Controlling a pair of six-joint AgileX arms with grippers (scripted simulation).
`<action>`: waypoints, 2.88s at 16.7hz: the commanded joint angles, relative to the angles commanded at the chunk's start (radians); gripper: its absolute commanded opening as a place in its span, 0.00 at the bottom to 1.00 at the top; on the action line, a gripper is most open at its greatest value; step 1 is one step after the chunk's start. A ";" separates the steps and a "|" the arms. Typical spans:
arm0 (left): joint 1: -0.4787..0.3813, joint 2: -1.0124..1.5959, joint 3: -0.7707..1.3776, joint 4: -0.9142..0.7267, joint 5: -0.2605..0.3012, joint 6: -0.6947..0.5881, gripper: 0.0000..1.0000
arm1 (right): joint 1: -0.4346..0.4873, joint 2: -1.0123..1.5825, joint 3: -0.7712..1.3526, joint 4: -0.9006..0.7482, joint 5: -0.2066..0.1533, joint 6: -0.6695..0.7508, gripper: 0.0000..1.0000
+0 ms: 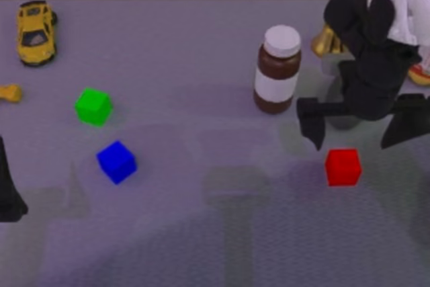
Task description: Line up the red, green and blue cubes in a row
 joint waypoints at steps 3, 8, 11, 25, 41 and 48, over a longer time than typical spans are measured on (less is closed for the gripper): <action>0.000 0.000 0.000 0.000 0.000 0.000 1.00 | 0.003 0.035 -0.038 0.069 0.001 -0.001 1.00; 0.000 0.000 0.000 0.000 0.000 0.000 1.00 | 0.005 0.133 -0.135 0.274 0.001 0.004 1.00; 0.000 0.000 0.000 0.000 0.000 0.000 1.00 | 0.006 0.153 -0.153 0.304 0.001 0.005 1.00; 0.000 0.000 0.000 0.000 0.000 0.000 1.00 | 0.006 0.153 -0.153 0.304 0.001 0.005 0.10; 0.000 0.000 0.000 0.000 0.000 0.000 1.00 | 0.009 0.052 -0.062 0.134 0.013 -0.001 0.00; 0.000 0.000 0.000 0.000 0.000 0.000 1.00 | 0.007 0.005 -0.014 0.046 0.011 -0.002 0.00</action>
